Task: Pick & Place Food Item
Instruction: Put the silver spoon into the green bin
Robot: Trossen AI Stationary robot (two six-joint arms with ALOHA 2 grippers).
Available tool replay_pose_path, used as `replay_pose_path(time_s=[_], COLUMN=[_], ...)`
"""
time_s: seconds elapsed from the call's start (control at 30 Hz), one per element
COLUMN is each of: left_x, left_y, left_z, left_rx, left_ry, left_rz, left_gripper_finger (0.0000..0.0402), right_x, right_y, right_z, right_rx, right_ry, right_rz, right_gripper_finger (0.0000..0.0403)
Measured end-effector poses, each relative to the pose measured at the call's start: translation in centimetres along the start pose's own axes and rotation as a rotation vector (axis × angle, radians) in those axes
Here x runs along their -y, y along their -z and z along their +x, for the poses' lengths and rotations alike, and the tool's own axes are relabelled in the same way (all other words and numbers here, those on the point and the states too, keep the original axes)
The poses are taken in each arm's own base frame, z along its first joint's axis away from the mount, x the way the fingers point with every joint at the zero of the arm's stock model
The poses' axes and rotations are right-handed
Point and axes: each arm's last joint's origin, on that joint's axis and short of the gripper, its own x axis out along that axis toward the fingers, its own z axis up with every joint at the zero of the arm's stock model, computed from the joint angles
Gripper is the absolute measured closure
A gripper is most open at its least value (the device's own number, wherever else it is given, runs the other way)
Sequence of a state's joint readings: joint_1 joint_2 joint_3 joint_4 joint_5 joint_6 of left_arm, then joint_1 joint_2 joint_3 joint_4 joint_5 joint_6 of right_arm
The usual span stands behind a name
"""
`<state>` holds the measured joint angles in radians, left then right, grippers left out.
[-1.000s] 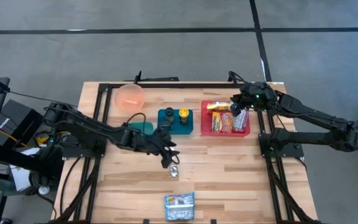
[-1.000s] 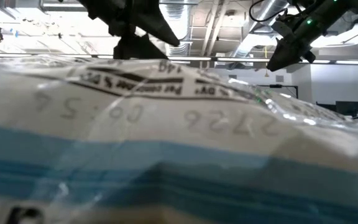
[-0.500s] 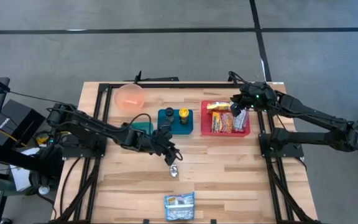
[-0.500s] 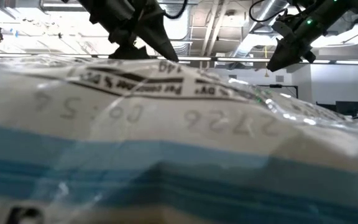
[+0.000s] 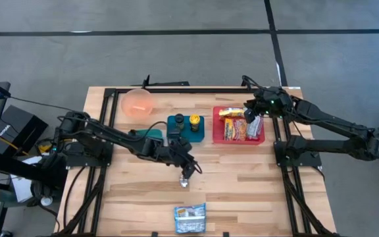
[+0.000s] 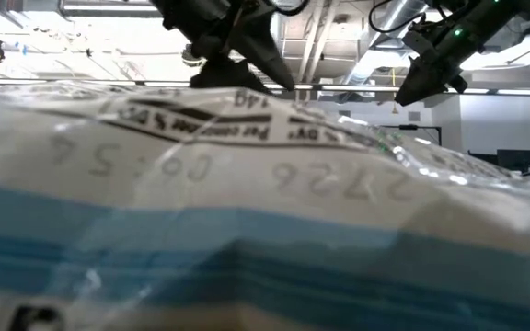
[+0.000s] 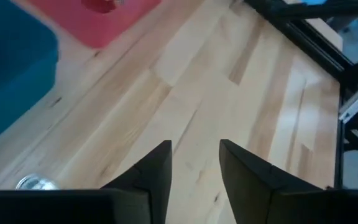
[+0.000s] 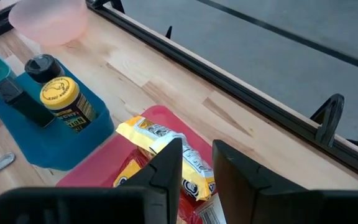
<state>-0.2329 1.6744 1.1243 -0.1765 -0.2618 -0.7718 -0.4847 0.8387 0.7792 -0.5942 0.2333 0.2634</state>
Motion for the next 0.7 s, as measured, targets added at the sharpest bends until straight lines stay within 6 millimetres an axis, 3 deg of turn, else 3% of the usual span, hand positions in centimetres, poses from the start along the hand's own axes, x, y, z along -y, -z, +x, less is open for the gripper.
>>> replay_pose_path(time_s=[0.33,0.7], left_x=[-0.7,-2.1], left_y=[0.5,2.6], left_z=[0.7,0.0], left_rx=[-0.078,-0.224], left_ry=[-0.08,-0.295], left_rz=[-0.016,-0.227], left_gripper_finger=[0.029,0.0299], right_x=[0.0,0.0], right_y=[0.0,0.0], right_z=[0.0,0.0], right_rx=[-0.004,-0.005], right_ry=[0.001,0.001], right_rz=[-0.001,-0.001], right_gripper_finger=[0.032,0.032])
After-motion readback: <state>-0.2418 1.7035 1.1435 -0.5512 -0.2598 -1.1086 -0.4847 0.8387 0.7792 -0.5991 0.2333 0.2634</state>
